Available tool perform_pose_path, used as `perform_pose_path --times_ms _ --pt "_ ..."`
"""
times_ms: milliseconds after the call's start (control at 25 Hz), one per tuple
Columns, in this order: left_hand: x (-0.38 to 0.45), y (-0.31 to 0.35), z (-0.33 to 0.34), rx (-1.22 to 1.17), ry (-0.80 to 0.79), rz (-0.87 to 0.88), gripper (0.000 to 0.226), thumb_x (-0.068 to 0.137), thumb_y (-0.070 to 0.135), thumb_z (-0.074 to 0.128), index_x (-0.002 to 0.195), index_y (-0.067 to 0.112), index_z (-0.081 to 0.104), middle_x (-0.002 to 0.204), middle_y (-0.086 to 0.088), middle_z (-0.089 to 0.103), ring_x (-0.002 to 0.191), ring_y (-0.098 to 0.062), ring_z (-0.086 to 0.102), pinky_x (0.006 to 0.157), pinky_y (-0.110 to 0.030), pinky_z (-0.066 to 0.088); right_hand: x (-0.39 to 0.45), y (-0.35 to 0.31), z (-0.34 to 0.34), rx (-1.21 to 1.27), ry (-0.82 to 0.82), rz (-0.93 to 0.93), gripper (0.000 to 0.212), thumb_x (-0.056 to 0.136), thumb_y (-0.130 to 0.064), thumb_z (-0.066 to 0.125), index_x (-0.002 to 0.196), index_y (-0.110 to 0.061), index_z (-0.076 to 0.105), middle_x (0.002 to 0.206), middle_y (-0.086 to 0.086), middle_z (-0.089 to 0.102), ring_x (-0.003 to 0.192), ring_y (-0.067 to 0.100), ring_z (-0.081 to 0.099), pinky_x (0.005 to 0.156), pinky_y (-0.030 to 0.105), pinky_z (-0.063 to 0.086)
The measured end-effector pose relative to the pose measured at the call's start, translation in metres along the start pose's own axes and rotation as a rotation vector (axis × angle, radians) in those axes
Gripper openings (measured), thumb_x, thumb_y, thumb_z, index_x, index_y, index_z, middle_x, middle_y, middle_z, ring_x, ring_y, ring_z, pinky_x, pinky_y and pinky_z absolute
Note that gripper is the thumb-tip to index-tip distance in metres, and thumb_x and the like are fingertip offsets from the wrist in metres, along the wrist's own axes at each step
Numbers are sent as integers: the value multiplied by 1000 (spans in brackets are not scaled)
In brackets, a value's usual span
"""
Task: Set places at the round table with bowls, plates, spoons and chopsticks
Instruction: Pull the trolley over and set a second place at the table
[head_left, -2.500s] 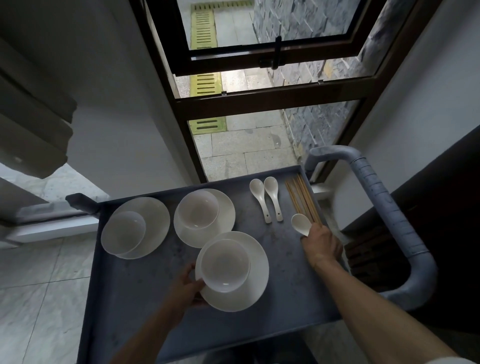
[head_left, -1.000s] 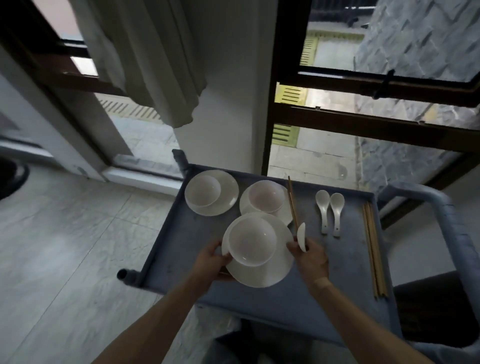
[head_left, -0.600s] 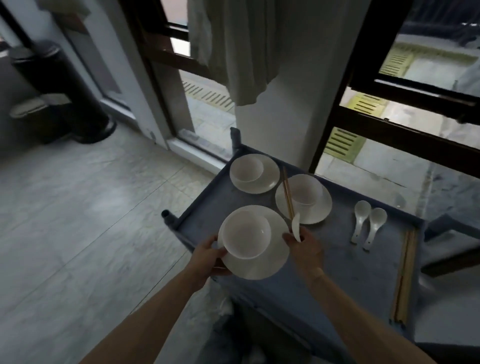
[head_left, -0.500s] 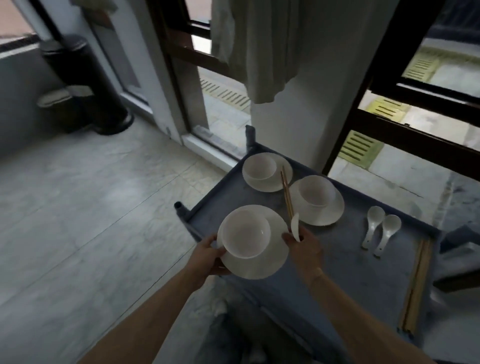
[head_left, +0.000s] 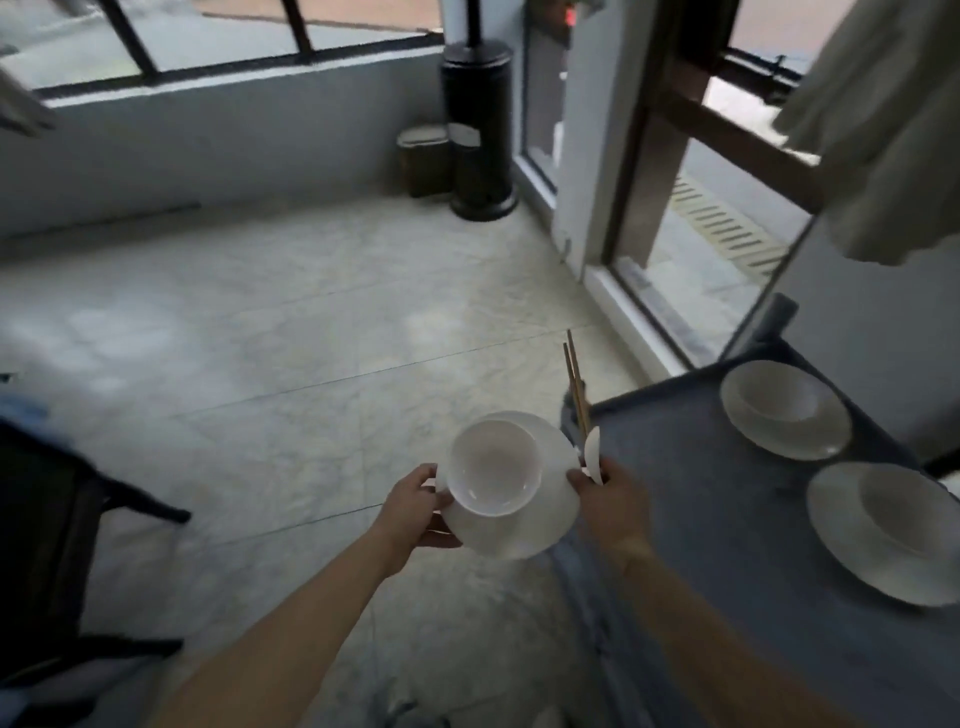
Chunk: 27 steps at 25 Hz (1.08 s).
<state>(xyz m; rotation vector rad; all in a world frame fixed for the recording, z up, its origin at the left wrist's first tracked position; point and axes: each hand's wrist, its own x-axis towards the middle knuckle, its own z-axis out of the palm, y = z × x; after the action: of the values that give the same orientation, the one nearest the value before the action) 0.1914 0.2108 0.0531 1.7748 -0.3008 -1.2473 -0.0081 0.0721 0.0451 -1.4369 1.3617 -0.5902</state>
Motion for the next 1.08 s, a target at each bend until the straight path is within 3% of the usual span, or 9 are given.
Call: perform_pose_path --times_ms 80,240,480,1080 --pt "-4 -6 -35 -46 58 2 22 95 7 50 109 19 63 102 -16 68 66 -31 71 57 -36 57 -4 -18 33 -23 -51 -39 12 83 -25 68 74 -31 65 73 -14 67 73 10 64 63 28 47" --pt "-14 -19 -114 -136 166 20 22 94 8 52 109 20 63 105 -17 67 66 -30 71 58 -37 58 -17 -55 111 -79 -168 -104 16 83 -26 67 69 -31 61 68 -12 63 67 8 59 54 25 40" --pt "-19 -28 -221 -193 319 41 22 92 9 55 108 22 63 104 -15 67 63 -27 72 56 -36 58 -39 -103 217 -105 -303 -162 21 85 -26 67 70 -38 58 73 -12 64 68 3 57 54 21 39" --pt "19 -22 -419 -223 545 44 20 90 10 56 99 27 62 100 -11 66 57 -21 71 52 -34 58 -16 -188 446 -210 -513 -274 11 83 -21 67 73 -27 65 72 -4 65 67 11 57 58 28 44"
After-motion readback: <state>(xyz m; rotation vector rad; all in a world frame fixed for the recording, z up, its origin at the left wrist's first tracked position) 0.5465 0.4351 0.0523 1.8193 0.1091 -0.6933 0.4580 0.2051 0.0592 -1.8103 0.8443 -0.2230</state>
